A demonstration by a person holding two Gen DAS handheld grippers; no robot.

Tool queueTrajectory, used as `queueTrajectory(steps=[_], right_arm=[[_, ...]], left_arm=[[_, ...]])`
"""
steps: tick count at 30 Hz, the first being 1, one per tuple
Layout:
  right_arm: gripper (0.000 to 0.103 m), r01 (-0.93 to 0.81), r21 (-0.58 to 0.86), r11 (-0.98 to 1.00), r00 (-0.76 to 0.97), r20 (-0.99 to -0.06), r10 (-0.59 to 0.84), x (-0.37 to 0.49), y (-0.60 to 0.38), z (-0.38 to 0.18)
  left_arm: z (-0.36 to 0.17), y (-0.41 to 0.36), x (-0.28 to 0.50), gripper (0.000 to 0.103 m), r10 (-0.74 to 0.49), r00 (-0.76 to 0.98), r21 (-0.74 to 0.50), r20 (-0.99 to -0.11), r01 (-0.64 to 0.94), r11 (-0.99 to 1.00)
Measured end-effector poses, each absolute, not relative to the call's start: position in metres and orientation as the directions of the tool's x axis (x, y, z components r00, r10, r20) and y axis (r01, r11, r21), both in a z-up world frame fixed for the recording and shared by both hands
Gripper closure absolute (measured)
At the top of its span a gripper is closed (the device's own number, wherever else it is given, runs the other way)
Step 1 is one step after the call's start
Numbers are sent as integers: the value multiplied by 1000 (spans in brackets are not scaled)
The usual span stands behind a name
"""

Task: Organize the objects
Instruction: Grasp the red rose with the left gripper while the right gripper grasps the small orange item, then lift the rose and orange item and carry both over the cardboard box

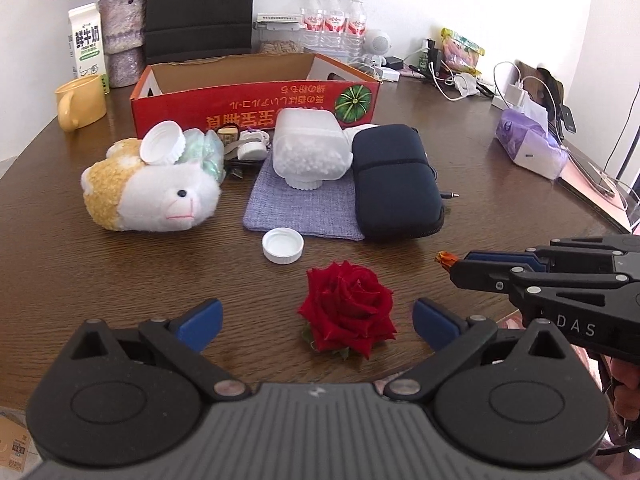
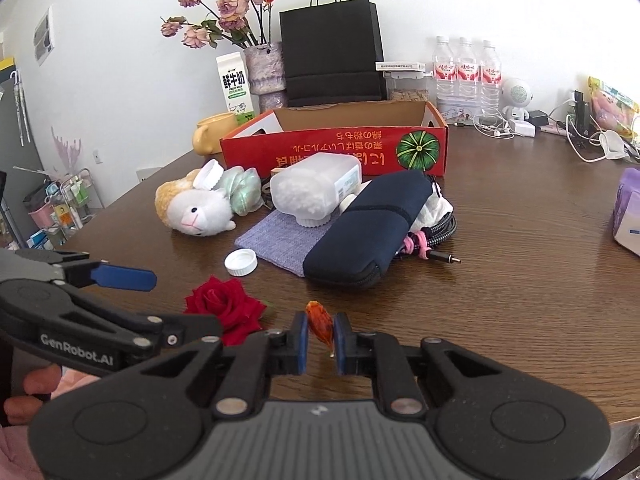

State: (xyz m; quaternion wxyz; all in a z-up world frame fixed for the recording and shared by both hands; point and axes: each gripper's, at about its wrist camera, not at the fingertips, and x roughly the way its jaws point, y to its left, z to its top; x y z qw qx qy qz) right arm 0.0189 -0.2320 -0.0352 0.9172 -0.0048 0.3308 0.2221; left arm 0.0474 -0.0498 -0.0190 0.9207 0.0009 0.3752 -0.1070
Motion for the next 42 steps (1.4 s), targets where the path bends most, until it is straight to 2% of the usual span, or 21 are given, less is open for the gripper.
queueTrajectory(steps=[7, 9, 11, 12, 13, 23, 30, 42], right_arm=[[90, -411, 142, 901, 681, -610, 407, 19, -232, -36], [90, -409, 141, 902, 681, -610, 404, 20, -232, -37], [90, -409, 143, 901, 681, -609, 406, 20, -232, -37], [90, -410, 144, 901, 680, -609, 407, 20, -232, -37], [90, -411, 145, 900, 680, -609, 408, 19, -232, -38], [90, -412, 149, 899, 683, -603, 412, 18, -232, -37], [90, -416, 152, 897, 685, -595, 419, 20, -231, -36], [90, -434, 137, 891, 721, -541, 434, 36, -224, -18]], left_arm=[[-27, -59, 59, 0, -184, 674, -60, -716, 204, 977], [-29, -59, 60, 7, -200, 664, -76, -721, 210, 975], [-31, -60, 61, 37, -200, 663, -73, -721, 214, 974], [-30, -61, 59, 47, -195, 671, -64, -716, 215, 974], [-29, -61, 59, 62, -201, 673, -67, -712, 220, 973], [-18, -41, 43, 63, -183, 738, -93, -649, 162, 982], [-12, -11, 36, 63, -125, 765, -114, -632, 68, 991], [2, -7, 48, 63, -98, 802, -93, -590, 53, 994]])
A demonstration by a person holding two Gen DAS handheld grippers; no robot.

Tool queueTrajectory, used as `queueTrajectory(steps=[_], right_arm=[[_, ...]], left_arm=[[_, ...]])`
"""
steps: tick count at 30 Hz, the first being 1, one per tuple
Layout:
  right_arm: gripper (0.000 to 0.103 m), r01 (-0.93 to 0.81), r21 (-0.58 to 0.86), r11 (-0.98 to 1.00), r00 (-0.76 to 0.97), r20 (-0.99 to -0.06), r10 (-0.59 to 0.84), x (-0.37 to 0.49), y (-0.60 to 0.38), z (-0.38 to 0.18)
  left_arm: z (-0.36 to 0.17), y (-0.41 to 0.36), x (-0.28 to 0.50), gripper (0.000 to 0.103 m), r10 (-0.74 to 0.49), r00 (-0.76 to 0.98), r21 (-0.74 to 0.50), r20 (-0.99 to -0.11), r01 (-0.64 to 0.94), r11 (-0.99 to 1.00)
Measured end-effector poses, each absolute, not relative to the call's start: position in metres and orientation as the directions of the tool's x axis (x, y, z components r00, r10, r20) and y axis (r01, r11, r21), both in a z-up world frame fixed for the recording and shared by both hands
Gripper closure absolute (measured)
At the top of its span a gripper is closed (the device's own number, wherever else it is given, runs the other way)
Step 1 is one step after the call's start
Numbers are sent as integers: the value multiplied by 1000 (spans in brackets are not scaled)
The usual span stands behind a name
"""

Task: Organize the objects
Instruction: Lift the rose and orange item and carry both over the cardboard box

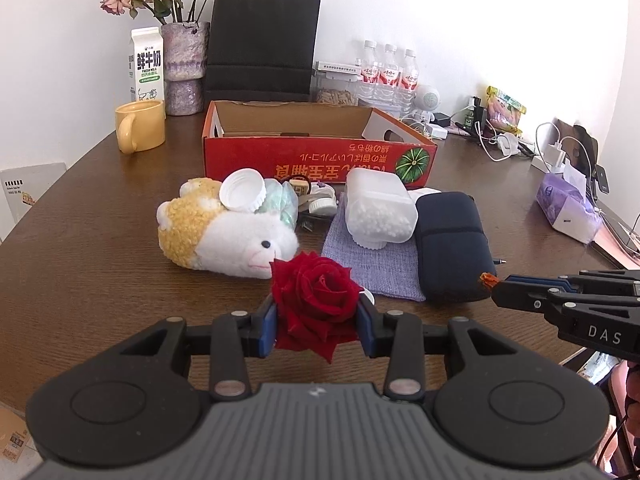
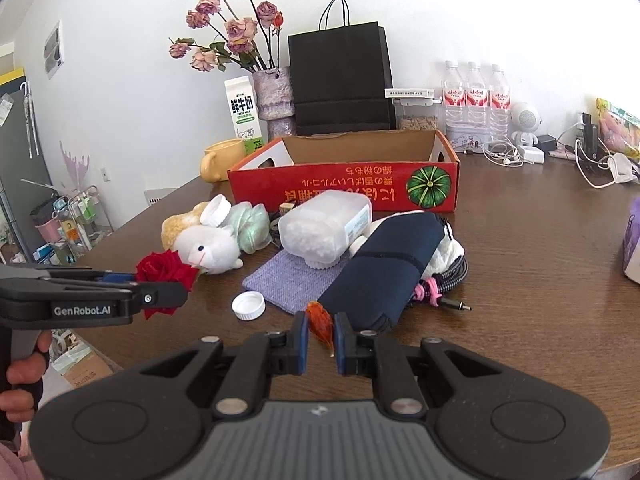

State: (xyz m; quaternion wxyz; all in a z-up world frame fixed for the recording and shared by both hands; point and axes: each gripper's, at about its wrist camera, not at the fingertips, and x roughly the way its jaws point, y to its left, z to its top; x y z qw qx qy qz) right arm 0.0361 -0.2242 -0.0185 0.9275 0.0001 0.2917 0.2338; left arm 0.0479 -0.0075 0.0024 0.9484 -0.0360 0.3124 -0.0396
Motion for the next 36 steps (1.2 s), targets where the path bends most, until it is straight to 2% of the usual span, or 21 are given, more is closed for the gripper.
queueTrajectory(steps=[16, 23, 26, 29, 36], right_arm=[[90, -430, 4, 903, 822, -410, 394, 144, -193, 34], [90, -403, 9, 915, 819, -442, 365, 224, -170, 44], [90, -395, 43, 918, 798, -478, 366, 259, -162, 41], [90, -388, 61, 919, 764, -537, 358, 291, -155, 33], [90, -329, 51, 943, 738, -608, 291, 342, -142, 11]], left_arm=[[51, -8, 151, 63, -8, 868, -10, -497, 4, 1000], [62, -10, 222, 63, 25, 851, 4, -525, -27, 1000], [64, -11, 248, 63, 30, 843, 3, -537, -34, 999], [61, -16, 270, 63, 74, 849, 55, -523, -53, 997], [51, -10, 322, 63, 115, 797, 42, -593, -111, 993]])
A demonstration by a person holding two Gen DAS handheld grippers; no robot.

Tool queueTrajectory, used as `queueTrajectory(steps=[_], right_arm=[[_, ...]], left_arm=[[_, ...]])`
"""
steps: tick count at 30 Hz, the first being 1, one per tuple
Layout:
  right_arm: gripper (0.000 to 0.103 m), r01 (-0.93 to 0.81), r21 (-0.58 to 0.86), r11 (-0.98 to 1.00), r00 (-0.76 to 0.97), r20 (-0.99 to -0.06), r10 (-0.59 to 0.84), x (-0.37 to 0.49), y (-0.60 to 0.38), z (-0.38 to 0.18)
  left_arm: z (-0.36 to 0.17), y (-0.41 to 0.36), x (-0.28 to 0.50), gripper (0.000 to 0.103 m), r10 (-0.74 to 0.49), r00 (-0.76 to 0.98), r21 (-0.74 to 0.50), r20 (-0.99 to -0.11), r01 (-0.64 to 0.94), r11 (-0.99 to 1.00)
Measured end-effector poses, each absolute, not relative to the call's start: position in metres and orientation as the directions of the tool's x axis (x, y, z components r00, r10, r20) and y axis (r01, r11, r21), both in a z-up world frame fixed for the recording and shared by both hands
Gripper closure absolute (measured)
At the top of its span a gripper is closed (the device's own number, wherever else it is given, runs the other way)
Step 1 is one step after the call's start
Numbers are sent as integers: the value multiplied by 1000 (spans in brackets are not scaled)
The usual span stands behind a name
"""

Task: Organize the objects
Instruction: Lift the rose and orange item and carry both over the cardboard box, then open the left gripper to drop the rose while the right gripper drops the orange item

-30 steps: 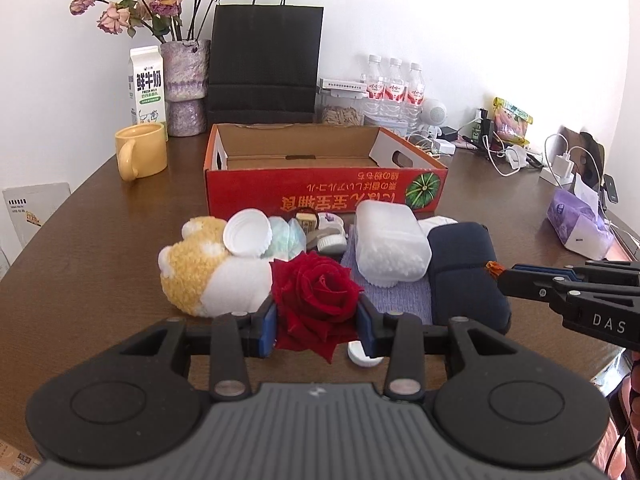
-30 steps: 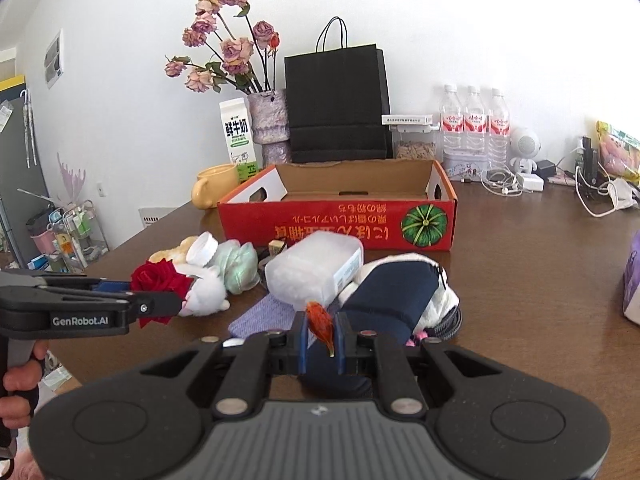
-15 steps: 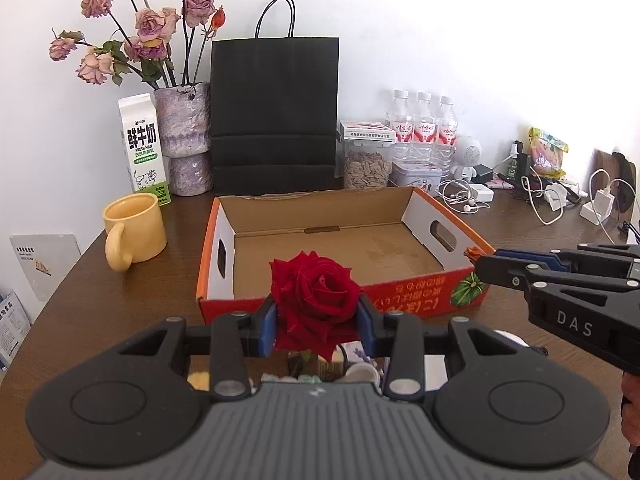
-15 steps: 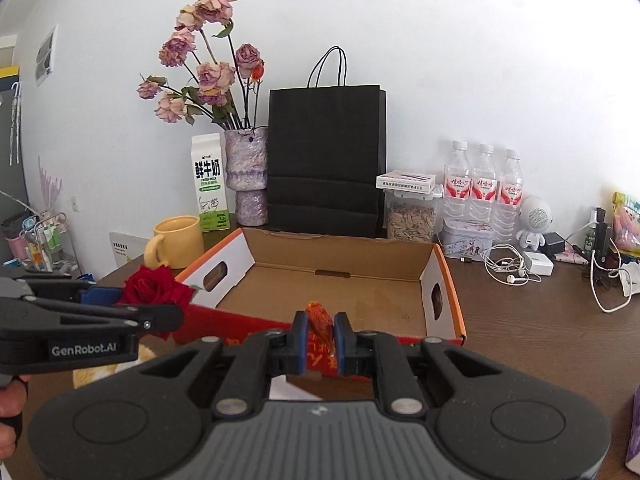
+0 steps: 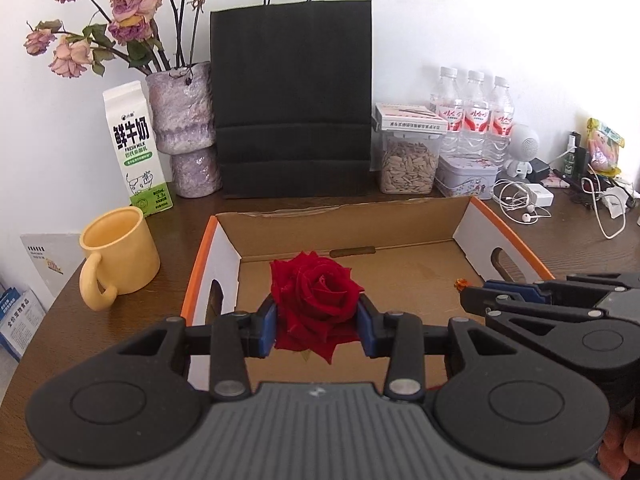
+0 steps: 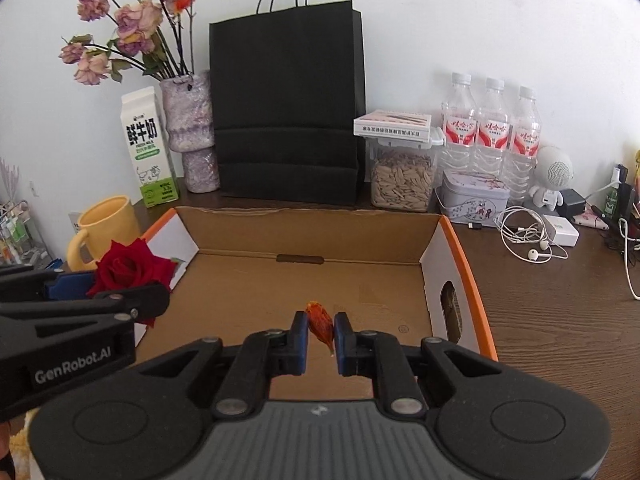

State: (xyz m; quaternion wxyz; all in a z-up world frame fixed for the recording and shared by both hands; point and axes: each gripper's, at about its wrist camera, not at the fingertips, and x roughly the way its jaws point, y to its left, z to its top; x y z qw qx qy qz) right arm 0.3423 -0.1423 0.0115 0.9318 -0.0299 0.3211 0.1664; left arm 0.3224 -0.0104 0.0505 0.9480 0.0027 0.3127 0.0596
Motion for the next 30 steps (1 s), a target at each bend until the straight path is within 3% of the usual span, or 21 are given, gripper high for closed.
queueTrajectory(steps=[9, 12, 13, 14, 16, 17, 18, 19, 25, 27, 30], right_arm=[[90, -311, 50, 949, 702, -661, 265, 367, -140, -14], [88, -320, 51, 946, 694, -667, 270, 368, -139, -17], [85, -321, 44, 946, 694, -668, 267, 368, -138, -17], [74, -319, 38, 947, 695, -670, 261, 368, -138, -18], [51, -315, 28, 949, 700, -668, 253, 368, -138, -18], [33, -312, 26, 950, 704, -664, 250, 367, -138, -18], [18, -307, 24, 951, 710, -660, 246, 366, -139, -18], [13, -302, 20, 953, 716, -656, 240, 366, -139, -18], [9, -293, 27, 956, 730, -639, 242, 358, -144, -12], [3, -300, 20, 954, 735, -633, 244, 352, -145, -8], [1, -320, -21, 947, 772, -585, 248, 331, -148, 2]], left_arm=[[33, -3, 351, 62, 117, 756, 20, -644, -137, 990], [29, -2, 354, 57, 111, 754, 15, -648, -133, 991], [29, 0, 354, 45, 109, 753, 10, -649, -135, 991], [29, 1, 354, 30, 106, 755, 3, -648, -136, 991], [30, 2, 353, 14, 97, 764, -8, -637, -132, 991], [31, 2, 352, 1, 99, 769, -9, -632, -135, 991], [32, 2, 350, 0, 101, 777, -10, -621, -136, 991], [33, 2, 349, 0, 105, 785, -9, -611, -139, 990], [36, 5, 343, 0, 107, 788, -20, -606, -150, 988], [37, 7, 338, 0, 110, 789, -24, -604, -156, 987], [43, 6, 322, 0, 102, 812, -29, -574, -144, 989]])
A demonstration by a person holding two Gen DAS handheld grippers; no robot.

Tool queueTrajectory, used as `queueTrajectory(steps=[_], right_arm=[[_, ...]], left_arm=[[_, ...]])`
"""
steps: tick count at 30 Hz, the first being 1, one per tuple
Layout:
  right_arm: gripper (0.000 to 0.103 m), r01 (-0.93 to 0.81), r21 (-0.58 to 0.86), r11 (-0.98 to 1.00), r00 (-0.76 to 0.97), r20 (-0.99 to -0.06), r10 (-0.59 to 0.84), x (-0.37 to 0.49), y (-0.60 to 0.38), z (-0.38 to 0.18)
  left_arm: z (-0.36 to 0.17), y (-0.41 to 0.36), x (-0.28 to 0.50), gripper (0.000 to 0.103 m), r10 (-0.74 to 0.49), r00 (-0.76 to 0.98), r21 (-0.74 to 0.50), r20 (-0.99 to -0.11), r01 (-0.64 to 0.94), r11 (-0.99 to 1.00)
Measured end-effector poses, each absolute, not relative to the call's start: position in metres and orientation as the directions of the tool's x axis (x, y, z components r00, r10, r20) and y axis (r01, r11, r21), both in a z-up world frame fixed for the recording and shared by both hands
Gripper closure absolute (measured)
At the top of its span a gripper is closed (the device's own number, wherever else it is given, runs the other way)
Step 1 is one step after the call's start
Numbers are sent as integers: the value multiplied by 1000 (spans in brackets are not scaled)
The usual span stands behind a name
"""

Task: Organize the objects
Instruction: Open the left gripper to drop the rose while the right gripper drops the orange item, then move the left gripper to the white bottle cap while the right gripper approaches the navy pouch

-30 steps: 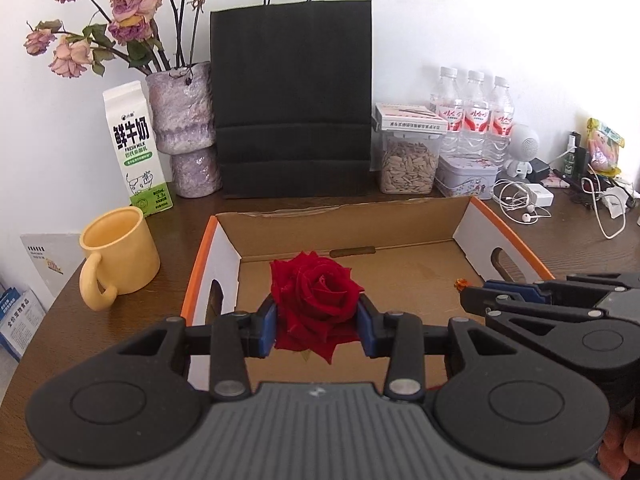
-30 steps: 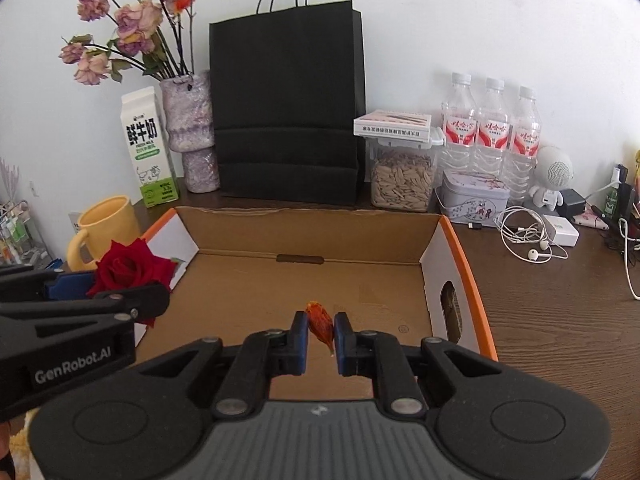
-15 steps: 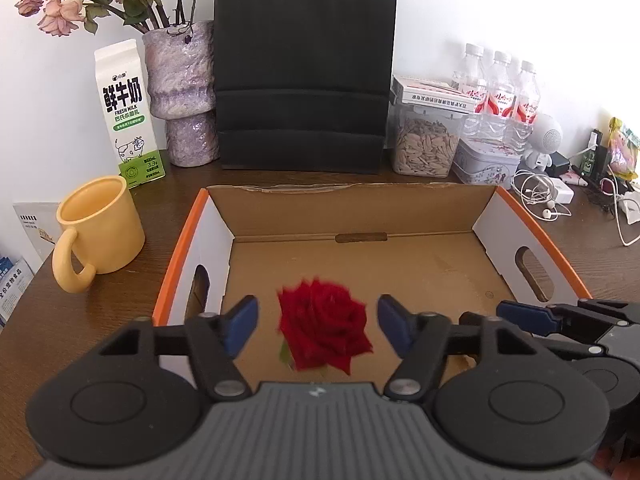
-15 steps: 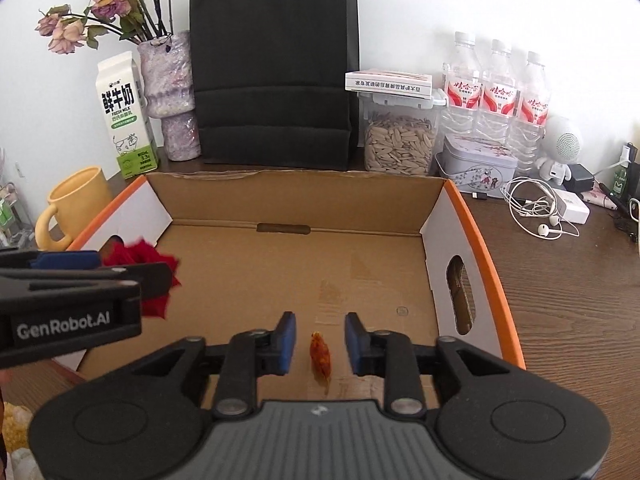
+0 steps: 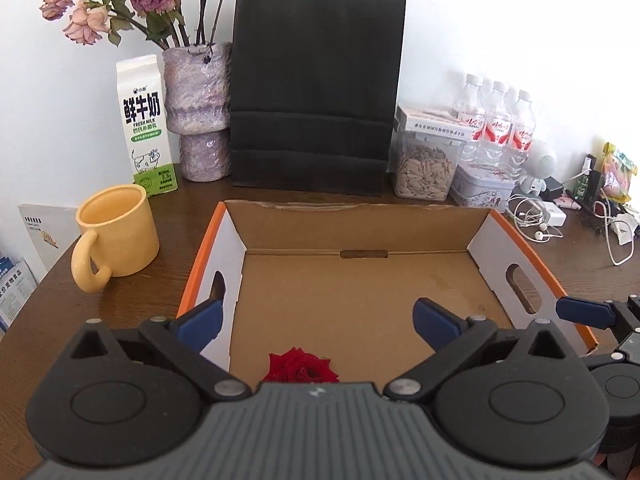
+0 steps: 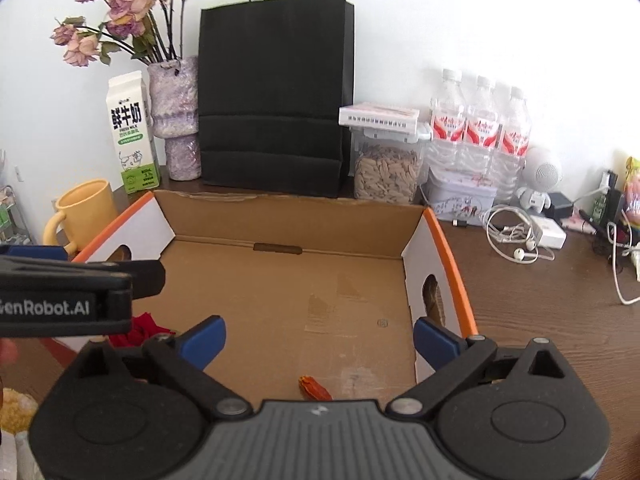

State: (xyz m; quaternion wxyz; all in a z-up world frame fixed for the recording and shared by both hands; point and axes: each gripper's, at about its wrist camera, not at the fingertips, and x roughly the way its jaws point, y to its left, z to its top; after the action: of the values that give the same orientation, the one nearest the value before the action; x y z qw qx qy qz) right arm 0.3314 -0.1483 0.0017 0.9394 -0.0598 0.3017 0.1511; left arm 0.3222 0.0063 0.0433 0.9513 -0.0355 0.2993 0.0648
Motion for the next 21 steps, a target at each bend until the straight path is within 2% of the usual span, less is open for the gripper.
queueTrajectory(steps=[5, 12, 21], right_arm=[[0, -348, -35, 937, 805, -523, 279, 288, -161, 19], [0, -366, -64, 928, 839, -455, 300, 219, -184, 26], [0, -358, -73, 931, 835, -472, 284, 145, -204, 8]], left_arm=[[57, 3, 284, 0, 101, 863, -11, -495, -122, 992], [60, 9, 216, 0, 80, 898, -30, -433, -103, 994], [37, 21, 139, 0, 70, 894, -5, -443, -80, 997]])
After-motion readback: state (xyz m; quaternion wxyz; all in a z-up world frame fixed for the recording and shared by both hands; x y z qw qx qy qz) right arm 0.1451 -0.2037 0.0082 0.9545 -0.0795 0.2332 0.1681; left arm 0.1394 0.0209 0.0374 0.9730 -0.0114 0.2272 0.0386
